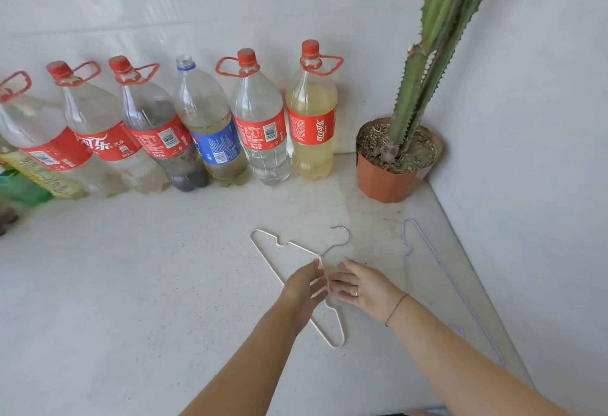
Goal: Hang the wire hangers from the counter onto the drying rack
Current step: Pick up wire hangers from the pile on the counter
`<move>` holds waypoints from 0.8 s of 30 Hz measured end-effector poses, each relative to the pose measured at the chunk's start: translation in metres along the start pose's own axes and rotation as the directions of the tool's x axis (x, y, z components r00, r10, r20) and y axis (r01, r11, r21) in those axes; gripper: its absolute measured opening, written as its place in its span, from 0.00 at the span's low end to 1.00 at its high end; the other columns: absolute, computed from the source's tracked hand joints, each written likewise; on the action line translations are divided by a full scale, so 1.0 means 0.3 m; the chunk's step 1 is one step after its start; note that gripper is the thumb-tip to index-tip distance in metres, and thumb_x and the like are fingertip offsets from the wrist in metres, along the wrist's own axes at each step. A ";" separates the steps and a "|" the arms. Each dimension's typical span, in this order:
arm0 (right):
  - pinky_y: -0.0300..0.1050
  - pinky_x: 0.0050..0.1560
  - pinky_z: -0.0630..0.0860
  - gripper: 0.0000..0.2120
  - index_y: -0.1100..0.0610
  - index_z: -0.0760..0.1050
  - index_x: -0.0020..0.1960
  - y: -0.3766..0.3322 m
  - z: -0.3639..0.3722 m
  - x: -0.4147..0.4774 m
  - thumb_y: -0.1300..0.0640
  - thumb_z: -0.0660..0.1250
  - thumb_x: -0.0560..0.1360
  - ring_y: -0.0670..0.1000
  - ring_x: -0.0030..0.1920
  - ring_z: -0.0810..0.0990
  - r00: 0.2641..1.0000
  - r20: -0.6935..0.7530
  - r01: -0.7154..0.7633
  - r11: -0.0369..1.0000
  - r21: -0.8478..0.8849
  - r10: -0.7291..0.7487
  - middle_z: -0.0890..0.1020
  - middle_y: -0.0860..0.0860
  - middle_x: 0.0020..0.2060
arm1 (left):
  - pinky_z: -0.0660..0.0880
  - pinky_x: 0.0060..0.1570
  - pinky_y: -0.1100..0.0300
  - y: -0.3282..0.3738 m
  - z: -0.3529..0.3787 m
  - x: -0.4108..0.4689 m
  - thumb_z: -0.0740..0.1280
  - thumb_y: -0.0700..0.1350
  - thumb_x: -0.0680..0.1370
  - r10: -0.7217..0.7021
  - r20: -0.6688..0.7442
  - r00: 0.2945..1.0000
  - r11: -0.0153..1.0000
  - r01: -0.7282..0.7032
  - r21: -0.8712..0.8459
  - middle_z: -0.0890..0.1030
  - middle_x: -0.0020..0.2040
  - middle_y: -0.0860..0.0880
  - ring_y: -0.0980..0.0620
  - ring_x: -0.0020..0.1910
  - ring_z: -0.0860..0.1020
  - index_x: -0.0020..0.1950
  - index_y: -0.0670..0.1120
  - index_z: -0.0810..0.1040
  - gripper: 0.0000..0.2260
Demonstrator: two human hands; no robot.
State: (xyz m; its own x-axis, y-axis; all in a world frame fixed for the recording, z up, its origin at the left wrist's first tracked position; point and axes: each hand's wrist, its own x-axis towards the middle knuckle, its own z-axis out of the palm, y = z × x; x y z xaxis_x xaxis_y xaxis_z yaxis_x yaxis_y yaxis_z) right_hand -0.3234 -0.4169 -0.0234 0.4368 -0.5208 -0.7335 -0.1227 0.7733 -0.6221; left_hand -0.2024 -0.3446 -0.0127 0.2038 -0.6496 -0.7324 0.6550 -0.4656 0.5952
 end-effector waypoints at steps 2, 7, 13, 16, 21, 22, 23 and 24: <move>0.48 0.55 0.74 0.14 0.58 0.71 0.57 -0.001 0.001 0.003 0.49 0.59 0.79 0.54 0.53 0.79 1.000 0.009 -0.012 1.000 0.017 0.012 0.80 0.57 0.53 | 0.75 0.50 0.56 0.001 0.003 0.008 0.62 0.45 0.80 -0.005 -0.013 1.000 1.000 0.004 -0.023 0.78 0.47 0.46 0.48 0.47 0.77 0.46 0.43 0.78 0.08; 0.46 0.50 0.73 0.15 0.57 0.72 0.58 0.005 -0.039 -0.025 0.48 0.56 0.79 0.52 0.51 0.79 0.995 0.099 -0.010 1.000 0.009 0.009 0.82 0.54 0.51 | 0.71 0.42 0.61 -0.008 0.006 0.026 0.62 0.48 0.79 -0.007 -0.031 0.999 0.998 0.010 0.067 0.80 0.44 0.48 0.53 0.39 0.75 0.47 0.45 0.79 0.09; 0.48 0.55 0.72 0.20 0.61 0.72 0.63 -0.036 -0.285 -0.110 0.49 0.55 0.79 0.52 0.51 0.79 0.986 -0.114 0.125 0.992 0.008 -0.123 0.80 0.56 0.53 | 0.71 0.46 0.60 -0.049 0.025 0.008 0.63 0.47 0.78 -0.018 0.031 0.999 0.995 0.015 0.096 0.80 0.44 0.49 0.52 0.43 0.76 0.52 0.45 0.81 0.10; 0.48 0.61 0.68 0.18 0.59 0.72 0.62 -0.029 -0.416 -0.155 0.48 0.54 0.80 0.53 0.58 0.76 0.959 -0.244 0.136 0.989 -0.057 -0.146 0.77 0.56 0.59 | 0.72 0.50 0.57 -0.090 0.058 -0.009 0.65 0.47 0.78 -0.074 0.076 0.994 0.995 0.068 0.078 0.79 0.47 0.47 0.49 0.47 0.77 0.49 0.43 0.79 0.09; 0.48 0.65 0.67 0.18 0.57 0.72 0.61 0.001 -0.460 -0.176 0.46 0.55 0.79 0.52 0.58 0.76 0.947 -0.299 0.107 0.993 -0.057 -0.120 0.77 0.56 0.59 | 0.68 0.54 0.57 -0.149 0.118 -0.029 0.65 0.49 0.78 -0.182 0.108 0.977 0.977 0.168 0.132 0.76 0.49 0.47 0.48 0.53 0.74 0.48 0.44 0.78 0.09; 0.48 0.65 0.67 0.19 0.58 0.71 0.61 0.003 -0.451 -0.177 0.46 0.55 0.79 0.53 0.57 0.76 0.951 -0.289 0.103 0.993 -0.049 -0.113 0.77 0.56 0.59 | 0.68 0.55 0.57 -0.153 0.125 -0.031 0.64 0.49 0.78 -0.186 0.110 0.976 0.977 0.172 0.128 0.76 0.49 0.47 0.48 0.53 0.74 0.48 0.44 0.78 0.09; 0.47 0.65 0.67 0.20 0.58 0.72 0.62 0.002 -0.440 -0.179 0.46 0.55 0.79 0.53 0.57 0.77 0.953 -0.283 0.098 0.994 -0.051 -0.109 0.77 0.56 0.58 | 0.68 0.56 0.56 -0.155 0.129 -0.032 0.64 0.49 0.78 -0.187 0.107 0.976 0.977 0.174 0.120 0.76 0.49 0.47 0.47 0.54 0.74 0.47 0.43 0.78 0.09; 0.47 0.65 0.67 0.20 0.58 0.72 0.61 0.002 -0.432 -0.179 0.46 0.55 0.79 0.53 0.57 0.77 0.954 -0.282 0.094 0.994 -0.060 -0.107 0.78 0.56 0.58 | 0.68 0.56 0.56 -0.155 0.130 -0.032 0.65 0.49 0.78 -0.188 0.103 0.977 0.978 0.177 0.110 0.76 0.50 0.46 0.47 0.54 0.74 0.47 0.43 0.79 0.10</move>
State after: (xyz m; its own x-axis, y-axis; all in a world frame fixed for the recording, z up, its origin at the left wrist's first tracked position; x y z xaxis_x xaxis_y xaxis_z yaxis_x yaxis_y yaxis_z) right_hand -0.4624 -0.4353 -0.0199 0.1787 -0.6811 -0.7100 -0.1348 0.6979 -0.7034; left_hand -0.2634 -0.3401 -0.0205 0.0008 -0.6090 -0.7932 0.5964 -0.6363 0.4892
